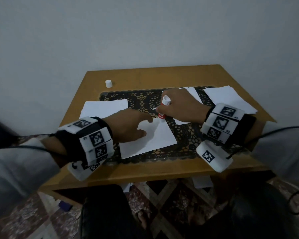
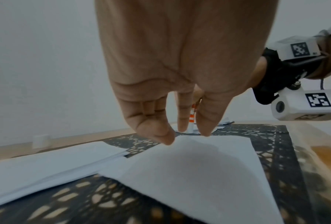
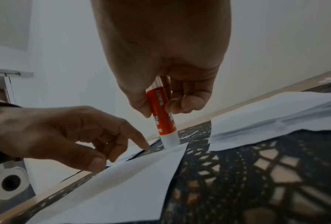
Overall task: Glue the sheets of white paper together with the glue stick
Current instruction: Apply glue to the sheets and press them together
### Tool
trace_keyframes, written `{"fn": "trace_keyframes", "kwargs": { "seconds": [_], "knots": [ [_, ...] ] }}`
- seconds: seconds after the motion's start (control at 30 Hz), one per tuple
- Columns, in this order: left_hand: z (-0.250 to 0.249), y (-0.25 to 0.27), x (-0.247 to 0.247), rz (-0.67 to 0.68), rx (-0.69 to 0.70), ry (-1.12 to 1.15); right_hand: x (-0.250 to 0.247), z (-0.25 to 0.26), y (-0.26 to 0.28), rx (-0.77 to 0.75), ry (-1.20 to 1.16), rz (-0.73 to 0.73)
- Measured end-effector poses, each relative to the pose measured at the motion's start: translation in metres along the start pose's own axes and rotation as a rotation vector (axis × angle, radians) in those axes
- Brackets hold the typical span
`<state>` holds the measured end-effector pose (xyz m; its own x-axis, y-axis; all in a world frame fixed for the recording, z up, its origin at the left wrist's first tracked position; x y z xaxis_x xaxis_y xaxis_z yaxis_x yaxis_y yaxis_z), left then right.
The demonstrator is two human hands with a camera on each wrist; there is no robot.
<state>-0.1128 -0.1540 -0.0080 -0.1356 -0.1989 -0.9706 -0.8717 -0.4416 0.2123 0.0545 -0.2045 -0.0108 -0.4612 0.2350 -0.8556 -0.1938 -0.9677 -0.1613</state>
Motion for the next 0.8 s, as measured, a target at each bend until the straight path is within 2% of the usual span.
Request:
{"fn": "trace_keyframes", "kwargs": {
  "seconds": [0.13,0.33,0.7,0.8],
  "knots": [
    [-0.01,-0.012,0.01,0.046,0.084,-0.02,0.009,0.001,-0.005,0.024,0.055,0.034],
    [-0.01,-0.018,0.009,0.033,0.076,-0.055,0.01,0.005,-0.004,0.029,0.079,0.093],
    [-0.011,-0.017,0.012,0.018,0.043,-0.039,0.0,0.006,0.043,0.032,0.088,0.196],
    [-0.011,-0.016,0.012,0.023,0.048,-0.041,-0.011,0.004,0.046,0.043,0.089,0.264]
  ]
}}
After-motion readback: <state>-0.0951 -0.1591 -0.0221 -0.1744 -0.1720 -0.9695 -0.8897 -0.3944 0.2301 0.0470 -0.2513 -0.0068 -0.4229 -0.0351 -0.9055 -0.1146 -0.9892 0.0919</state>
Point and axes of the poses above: each hand's wrist, its own y-axis away from the middle knuckle, its own x-axis out of the palm, z = x × y, the point moved 2 cm from there along -y, towards the middle knuckle, and after that the axes turned 4 degrees about x, right-handed, at the moved point
